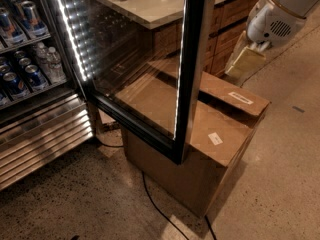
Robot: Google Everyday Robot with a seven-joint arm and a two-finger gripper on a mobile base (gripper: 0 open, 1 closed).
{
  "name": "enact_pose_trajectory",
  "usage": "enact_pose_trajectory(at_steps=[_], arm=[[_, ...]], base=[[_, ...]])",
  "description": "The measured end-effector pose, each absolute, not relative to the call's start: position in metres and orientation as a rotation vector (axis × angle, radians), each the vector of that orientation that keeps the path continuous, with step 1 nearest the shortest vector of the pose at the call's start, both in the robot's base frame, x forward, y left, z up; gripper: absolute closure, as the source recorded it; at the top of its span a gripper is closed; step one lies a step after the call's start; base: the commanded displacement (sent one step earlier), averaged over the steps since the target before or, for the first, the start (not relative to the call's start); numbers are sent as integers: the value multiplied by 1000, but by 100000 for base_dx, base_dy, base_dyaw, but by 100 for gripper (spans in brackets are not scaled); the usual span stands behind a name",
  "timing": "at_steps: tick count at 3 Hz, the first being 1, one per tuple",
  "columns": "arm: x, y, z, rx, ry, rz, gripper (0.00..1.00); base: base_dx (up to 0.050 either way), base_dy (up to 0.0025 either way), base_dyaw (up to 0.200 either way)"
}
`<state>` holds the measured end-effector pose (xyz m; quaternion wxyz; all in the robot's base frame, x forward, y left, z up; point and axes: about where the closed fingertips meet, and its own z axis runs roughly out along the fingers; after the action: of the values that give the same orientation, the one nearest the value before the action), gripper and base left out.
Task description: Close right fridge door
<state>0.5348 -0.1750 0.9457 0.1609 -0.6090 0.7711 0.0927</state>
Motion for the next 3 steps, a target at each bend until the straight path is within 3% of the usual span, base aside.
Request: enact_pose_trajectory(at_steps=[2, 3], arm=[[564, -170, 890, -1736, 2242, 370, 100], [564, -170, 890, -1736, 2242, 370, 100]], base=[[0, 0, 0], [4850, 0, -3]])
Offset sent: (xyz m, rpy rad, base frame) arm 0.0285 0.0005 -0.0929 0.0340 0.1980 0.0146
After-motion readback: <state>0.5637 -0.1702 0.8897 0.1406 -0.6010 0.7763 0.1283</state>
